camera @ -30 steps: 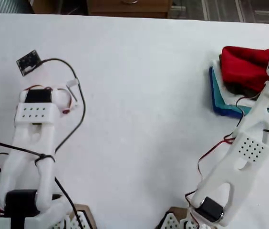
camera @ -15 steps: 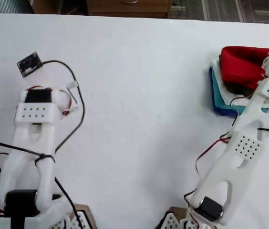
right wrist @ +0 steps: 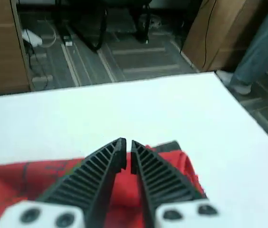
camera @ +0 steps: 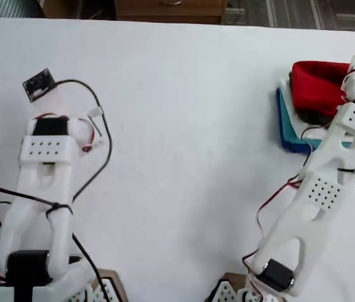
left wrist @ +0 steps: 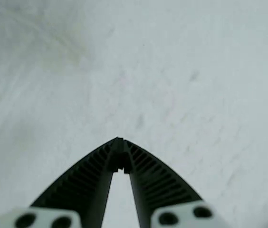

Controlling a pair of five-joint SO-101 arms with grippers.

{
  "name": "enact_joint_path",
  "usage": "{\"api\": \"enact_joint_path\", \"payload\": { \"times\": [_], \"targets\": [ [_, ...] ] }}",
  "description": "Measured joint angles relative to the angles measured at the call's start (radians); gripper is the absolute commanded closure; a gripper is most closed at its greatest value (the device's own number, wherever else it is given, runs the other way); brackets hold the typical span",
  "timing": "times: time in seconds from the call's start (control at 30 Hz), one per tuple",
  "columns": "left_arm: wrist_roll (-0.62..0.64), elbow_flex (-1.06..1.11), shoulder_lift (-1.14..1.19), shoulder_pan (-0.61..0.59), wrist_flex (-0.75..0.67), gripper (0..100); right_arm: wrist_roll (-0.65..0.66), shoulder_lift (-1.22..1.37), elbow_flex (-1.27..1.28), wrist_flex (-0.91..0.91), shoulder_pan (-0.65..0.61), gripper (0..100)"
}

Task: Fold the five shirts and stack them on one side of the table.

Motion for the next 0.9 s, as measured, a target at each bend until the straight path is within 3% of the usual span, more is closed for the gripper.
{"api": "enact_joint_path", "payload": {
  "times": [0.2,0.33,0.9],
  "targets": [
    [0.000,0.000,0.000,0.000,0.000,97,0.064,-0.121,-0.011,0.344,0.015,97.8],
    [0.000,0.000,0.000,0.000,0.000,97,0.068,-0.126,-0.011,0.397,0.015,97.8],
    [0.000,0.000,0.000,-0.043,0.000,97,0.066,0.083,-0.011,-0.035,0.017,97.8]
  ]
}}
